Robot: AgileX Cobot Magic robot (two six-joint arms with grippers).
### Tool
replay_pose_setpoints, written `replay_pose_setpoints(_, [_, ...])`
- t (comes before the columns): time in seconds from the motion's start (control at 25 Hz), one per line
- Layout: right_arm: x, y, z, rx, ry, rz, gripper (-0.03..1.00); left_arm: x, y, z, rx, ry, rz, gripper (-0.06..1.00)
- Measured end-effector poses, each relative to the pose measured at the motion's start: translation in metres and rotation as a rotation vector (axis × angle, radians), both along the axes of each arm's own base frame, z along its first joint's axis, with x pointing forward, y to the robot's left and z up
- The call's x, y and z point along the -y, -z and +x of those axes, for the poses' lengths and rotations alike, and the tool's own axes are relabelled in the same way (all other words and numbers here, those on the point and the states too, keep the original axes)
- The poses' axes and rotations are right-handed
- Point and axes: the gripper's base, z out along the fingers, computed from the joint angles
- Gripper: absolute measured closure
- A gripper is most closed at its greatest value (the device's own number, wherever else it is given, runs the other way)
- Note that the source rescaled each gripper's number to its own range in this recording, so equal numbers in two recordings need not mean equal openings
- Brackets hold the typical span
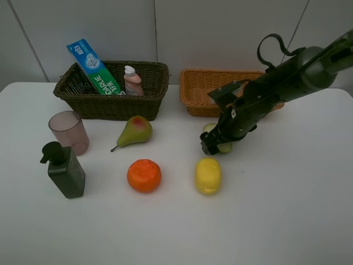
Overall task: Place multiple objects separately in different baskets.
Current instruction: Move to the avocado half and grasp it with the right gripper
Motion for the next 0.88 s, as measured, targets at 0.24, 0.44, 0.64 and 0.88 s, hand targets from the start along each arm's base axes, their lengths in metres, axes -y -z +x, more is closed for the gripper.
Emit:
replay_pose_setpoints(0.24, [-0.0030, -0.0014, 0.0021, 0.022, 0.028, 0.049, -0.03, 0.0000, 0.0000, 0.0000, 0.000, 0.000, 0.000, -0.06])
replay_pose_setpoints(0.44, [-0.0051, -0.0023, 0.0032, 0.030, 0.061, 0.090, -0.03, 0.0000, 0.0000, 0.0000, 0.000, 0.000, 0.000, -0.06])
replay_pose_setpoints(0.64, [-0.0051, -0.0025, 0.0036, 0.033, 0.063, 0.094, -0.03, 0.0000, 0.0000, 0.0000, 0.000, 0.000, 0.000, -0.06])
replay_pose_setpoints(0.88, [-0.0045, -0.0025, 0.0039, 0.032, 0.069, 0.097, 0.05, 0.0000, 0.0000, 0.0000, 0.000, 0.000, 0.000, -0.06])
